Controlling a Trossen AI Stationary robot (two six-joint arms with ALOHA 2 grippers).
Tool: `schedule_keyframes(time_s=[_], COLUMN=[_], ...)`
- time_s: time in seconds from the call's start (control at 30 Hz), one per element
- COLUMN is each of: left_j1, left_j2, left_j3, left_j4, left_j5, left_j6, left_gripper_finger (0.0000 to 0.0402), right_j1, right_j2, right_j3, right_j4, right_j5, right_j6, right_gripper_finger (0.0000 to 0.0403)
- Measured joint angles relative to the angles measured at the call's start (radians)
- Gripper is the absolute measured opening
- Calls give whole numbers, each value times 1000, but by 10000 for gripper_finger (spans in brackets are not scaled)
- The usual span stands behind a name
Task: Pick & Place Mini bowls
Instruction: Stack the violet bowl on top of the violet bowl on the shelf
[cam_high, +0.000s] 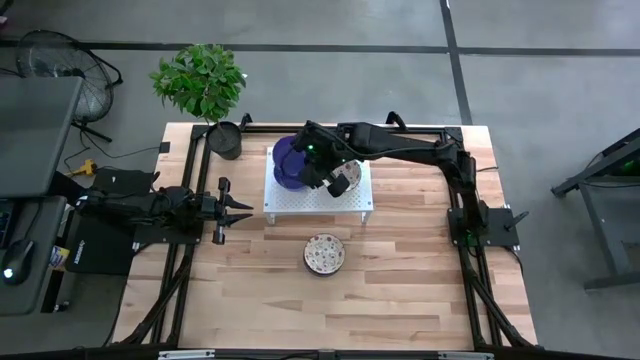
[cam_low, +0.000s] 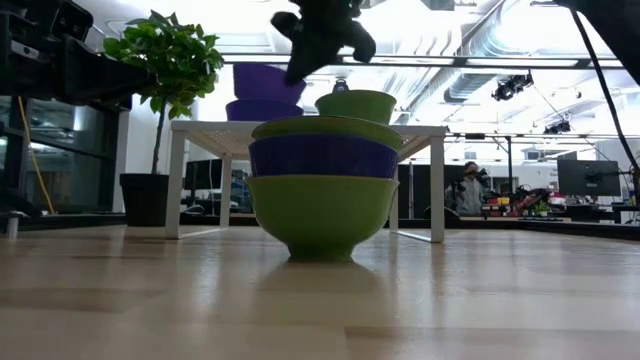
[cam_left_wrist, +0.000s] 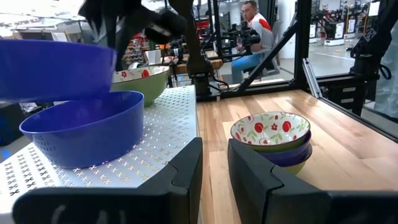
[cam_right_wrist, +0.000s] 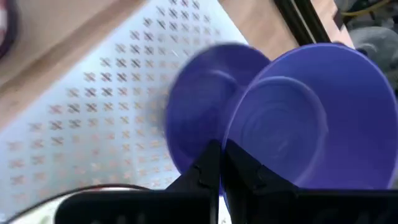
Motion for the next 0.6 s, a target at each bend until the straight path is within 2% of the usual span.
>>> schedule_keyframes(time_s=[0.2, 0.6], left_j1=[0, 0], left_j2=[0, 0], left_j3=[0, 0], left_j4=[0, 0], left_j5=[0, 0], left_j6=[0, 0], left_gripper_finger=[72, 72], right_j1=[1, 12], right_j2=[0, 0], right_j3=[-43, -45], right_j4=[16, 20], right_j5=[3, 18], right_j6=[12, 1], right_gripper_finger=[0, 0])
